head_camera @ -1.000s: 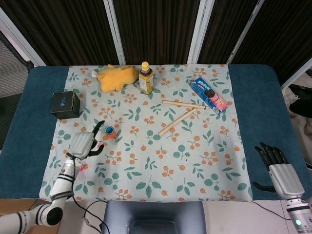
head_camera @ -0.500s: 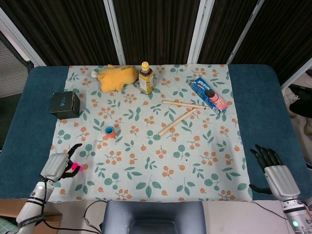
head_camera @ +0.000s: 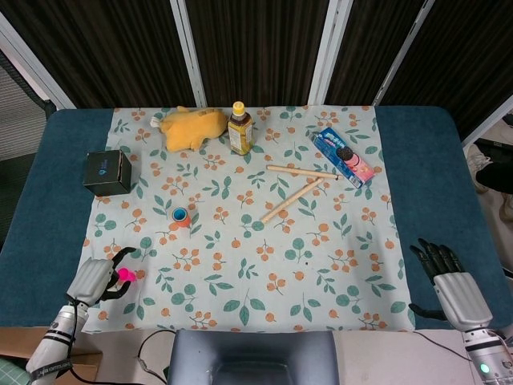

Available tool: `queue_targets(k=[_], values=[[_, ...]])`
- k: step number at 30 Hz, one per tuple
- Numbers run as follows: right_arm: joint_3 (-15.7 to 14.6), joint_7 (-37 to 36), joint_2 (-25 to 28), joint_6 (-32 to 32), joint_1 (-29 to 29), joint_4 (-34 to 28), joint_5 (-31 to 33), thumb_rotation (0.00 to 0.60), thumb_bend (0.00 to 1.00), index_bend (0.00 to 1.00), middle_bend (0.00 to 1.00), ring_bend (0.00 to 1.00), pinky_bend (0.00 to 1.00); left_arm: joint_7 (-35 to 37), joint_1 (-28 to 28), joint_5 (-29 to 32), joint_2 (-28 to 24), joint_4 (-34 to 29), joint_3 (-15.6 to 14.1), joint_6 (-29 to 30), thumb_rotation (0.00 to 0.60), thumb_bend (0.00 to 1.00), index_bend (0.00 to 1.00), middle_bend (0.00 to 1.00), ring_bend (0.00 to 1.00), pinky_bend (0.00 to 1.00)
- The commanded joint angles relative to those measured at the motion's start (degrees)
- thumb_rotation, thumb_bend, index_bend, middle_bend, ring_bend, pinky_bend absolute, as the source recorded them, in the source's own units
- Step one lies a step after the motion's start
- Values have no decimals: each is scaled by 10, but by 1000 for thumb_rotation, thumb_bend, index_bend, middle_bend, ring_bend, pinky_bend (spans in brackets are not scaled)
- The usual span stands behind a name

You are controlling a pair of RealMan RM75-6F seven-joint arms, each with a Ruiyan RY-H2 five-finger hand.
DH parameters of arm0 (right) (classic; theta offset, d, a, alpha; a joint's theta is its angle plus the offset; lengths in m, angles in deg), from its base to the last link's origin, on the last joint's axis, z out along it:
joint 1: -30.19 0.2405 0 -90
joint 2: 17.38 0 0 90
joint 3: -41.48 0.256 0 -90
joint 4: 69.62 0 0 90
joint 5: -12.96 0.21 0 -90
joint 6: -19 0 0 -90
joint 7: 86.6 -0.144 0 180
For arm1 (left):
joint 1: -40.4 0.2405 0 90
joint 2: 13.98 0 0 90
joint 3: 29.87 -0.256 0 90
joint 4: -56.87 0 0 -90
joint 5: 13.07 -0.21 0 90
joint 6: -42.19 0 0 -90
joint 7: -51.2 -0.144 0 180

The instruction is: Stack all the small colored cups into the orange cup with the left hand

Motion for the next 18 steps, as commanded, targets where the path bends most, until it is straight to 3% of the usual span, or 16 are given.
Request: queue_targets(k=[1, 18], values=[[0, 0, 0, 1, 0, 0, 0, 600, 140, 0, 0, 0, 0, -3, 2, 4, 8, 13, 1, -3, 600, 365, 266, 1000, 1000, 1000], [0, 0, 0, 2, -1, 0, 1, 600, 140, 0, 0, 0, 0, 12, 7, 5, 18, 34, 7, -14, 600, 366, 420, 1000, 1000, 1000]])
